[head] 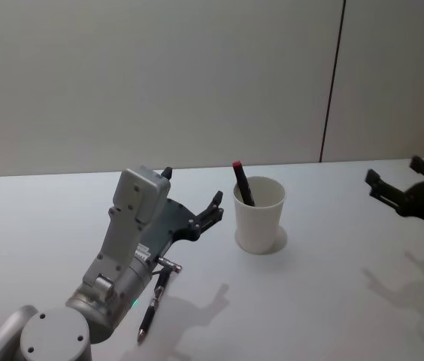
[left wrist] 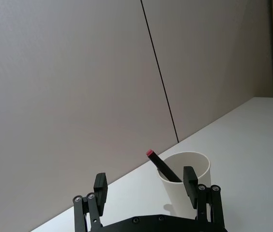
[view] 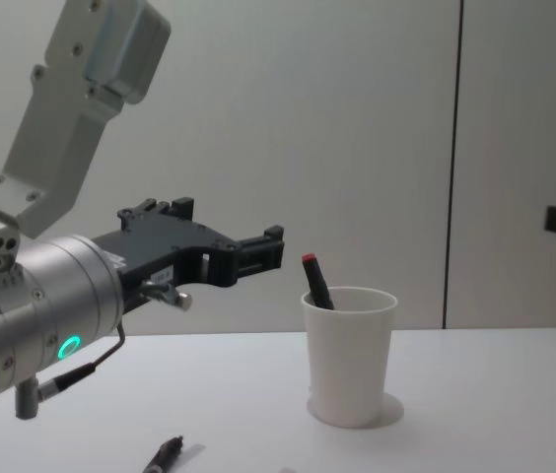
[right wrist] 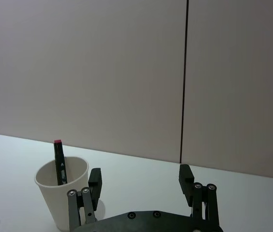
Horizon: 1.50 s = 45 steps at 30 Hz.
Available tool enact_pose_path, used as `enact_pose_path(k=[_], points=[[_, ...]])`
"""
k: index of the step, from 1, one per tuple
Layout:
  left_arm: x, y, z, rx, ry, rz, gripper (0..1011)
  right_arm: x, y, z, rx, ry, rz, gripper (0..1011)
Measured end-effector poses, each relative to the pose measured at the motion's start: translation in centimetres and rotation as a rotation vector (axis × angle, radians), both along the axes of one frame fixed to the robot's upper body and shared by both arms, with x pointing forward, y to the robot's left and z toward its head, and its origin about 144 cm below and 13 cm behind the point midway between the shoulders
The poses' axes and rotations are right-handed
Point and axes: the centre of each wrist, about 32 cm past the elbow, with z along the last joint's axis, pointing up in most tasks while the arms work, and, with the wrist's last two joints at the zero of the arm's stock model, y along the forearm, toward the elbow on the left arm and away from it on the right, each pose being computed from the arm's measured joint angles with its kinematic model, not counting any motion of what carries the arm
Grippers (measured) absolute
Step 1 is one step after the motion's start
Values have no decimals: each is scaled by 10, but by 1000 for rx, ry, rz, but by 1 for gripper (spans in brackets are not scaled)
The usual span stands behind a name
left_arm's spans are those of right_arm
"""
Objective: Place the pen into the pen holder.
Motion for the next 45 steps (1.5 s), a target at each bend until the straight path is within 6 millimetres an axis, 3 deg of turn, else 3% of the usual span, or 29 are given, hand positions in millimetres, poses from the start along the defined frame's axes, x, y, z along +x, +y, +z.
enact_pose_path(k=[21, 45], points=[[0, 0, 0, 0, 0, 0, 1003, -39, -16, 0, -73, 41, -21, 1002], [0, 0, 1, 10, 10, 1, 1003, -50, -19, 3, -104, 39, -11, 1002]])
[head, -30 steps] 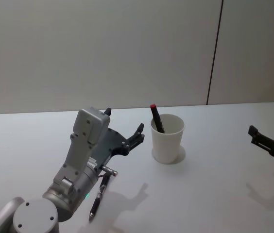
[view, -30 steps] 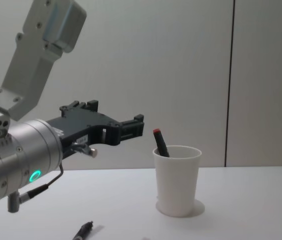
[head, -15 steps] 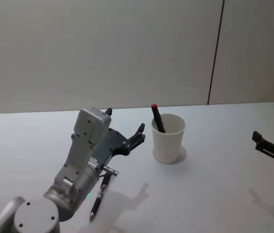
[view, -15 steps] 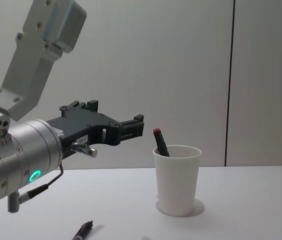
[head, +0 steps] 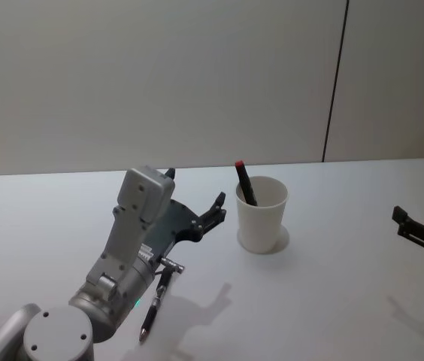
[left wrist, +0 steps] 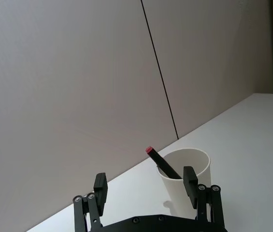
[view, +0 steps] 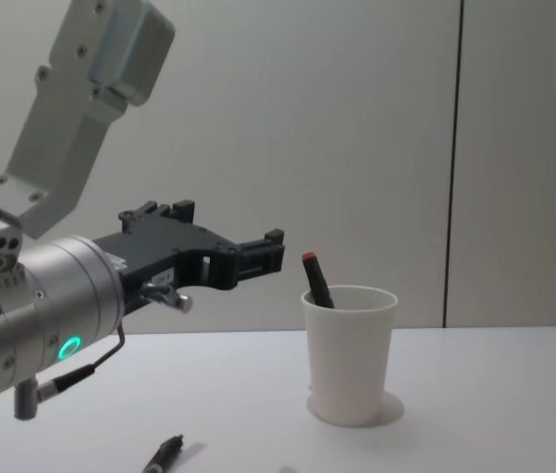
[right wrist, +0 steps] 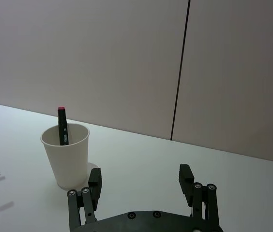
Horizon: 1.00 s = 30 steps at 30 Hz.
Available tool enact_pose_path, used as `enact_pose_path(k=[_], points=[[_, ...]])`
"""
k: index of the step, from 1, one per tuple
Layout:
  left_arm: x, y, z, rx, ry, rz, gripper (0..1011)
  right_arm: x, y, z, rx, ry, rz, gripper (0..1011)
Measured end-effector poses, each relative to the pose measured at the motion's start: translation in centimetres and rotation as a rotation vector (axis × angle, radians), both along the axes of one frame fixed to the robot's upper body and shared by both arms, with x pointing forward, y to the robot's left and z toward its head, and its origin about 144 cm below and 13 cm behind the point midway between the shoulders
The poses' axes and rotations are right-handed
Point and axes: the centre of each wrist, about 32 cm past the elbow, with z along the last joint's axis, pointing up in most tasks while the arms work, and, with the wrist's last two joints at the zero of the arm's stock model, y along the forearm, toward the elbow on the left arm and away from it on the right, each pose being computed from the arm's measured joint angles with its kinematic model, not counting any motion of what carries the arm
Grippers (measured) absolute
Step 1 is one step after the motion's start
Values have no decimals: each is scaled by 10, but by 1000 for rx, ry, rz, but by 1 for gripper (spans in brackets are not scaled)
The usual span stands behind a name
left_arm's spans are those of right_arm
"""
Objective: Place the pen into the pen holder.
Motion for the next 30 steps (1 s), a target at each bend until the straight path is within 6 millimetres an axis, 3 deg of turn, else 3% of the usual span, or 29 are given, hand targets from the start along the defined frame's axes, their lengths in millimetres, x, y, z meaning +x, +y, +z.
enact_pose_path(k=[30], points=[[-14, 2, 20, 98, 263, 128, 1003, -2, 0, 1, -4, -1, 2, 1001]])
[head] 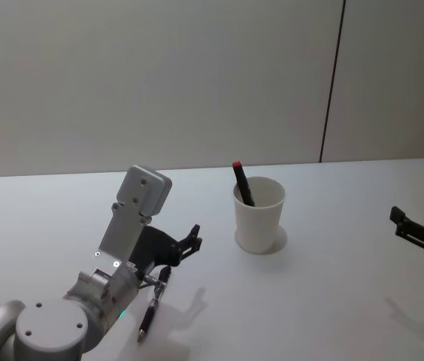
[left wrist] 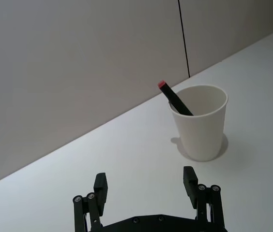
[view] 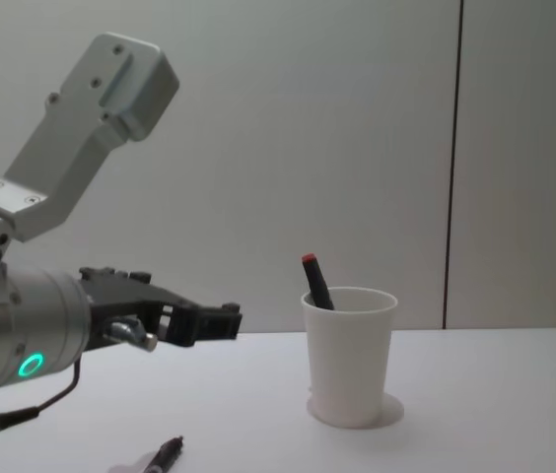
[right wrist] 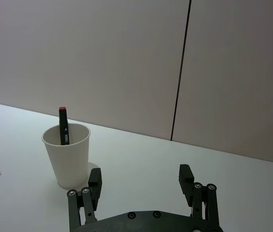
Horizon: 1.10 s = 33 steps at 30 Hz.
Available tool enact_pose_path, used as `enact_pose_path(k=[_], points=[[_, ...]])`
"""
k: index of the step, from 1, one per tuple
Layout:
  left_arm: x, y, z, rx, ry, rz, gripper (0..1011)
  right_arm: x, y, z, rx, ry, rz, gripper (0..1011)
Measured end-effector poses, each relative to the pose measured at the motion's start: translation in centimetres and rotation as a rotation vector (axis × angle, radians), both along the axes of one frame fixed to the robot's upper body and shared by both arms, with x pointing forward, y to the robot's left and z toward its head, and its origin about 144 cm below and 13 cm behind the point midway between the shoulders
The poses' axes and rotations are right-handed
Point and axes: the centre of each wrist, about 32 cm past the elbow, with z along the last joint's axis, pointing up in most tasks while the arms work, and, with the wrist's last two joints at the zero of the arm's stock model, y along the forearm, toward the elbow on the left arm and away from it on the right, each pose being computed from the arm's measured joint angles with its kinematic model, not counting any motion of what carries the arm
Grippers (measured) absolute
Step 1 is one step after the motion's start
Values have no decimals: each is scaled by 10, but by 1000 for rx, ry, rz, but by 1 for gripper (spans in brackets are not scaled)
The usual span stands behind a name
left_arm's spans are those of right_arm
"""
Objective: Place the pen into the pen holder.
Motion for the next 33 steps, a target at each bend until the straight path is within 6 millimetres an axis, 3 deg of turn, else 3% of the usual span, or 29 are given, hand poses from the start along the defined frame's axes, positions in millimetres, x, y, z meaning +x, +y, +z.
enact_pose_path(k=[33], points=[[-20, -4, 18, 12, 256, 77, 1003, 0, 0, 0, 0, 0, 0, 1002]])
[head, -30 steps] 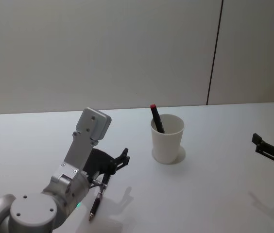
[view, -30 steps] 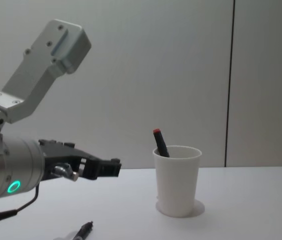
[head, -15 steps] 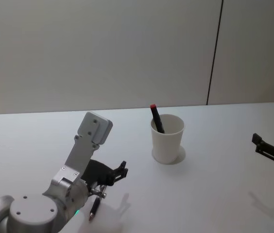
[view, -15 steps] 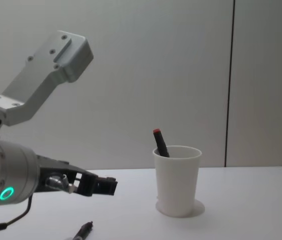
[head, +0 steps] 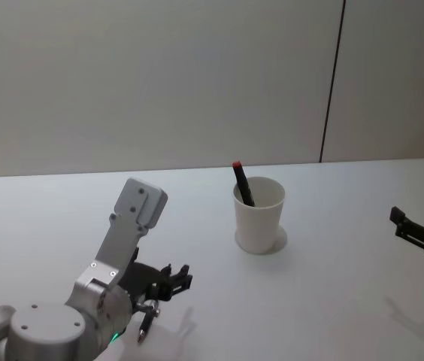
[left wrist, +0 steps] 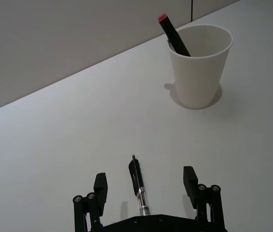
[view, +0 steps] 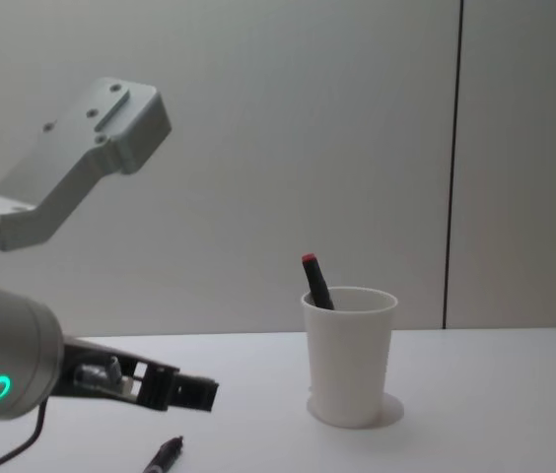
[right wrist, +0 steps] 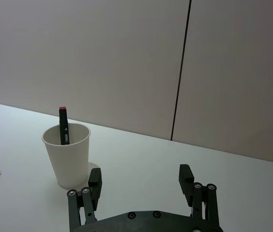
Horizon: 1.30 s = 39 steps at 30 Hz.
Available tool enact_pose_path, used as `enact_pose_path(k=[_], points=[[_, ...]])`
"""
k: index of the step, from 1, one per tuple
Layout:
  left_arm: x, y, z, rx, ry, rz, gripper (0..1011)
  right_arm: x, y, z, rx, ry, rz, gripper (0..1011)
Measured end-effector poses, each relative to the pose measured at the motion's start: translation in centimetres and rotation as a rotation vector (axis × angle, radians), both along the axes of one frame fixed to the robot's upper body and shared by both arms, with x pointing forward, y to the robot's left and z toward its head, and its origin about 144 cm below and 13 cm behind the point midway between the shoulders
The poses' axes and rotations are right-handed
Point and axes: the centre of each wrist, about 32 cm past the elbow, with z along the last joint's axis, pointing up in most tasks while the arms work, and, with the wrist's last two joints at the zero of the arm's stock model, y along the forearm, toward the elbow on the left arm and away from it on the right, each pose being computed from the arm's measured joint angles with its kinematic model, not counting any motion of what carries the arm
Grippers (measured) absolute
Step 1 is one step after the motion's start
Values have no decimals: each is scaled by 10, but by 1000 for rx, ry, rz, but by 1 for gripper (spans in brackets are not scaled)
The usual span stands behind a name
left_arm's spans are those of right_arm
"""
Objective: Place the pen into the pen holder.
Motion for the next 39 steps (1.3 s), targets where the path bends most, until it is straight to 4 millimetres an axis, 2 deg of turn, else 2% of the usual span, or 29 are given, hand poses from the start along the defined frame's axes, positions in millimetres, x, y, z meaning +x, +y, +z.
enact_pose_path(k=[18, 39], points=[[-3, 2, -19, -31, 97, 55, 1003, 0, 0, 0, 0, 0, 0, 1002], [7, 11, -39, -60, 148, 95, 1003, 0, 0, 0, 0, 0, 0, 1002]])
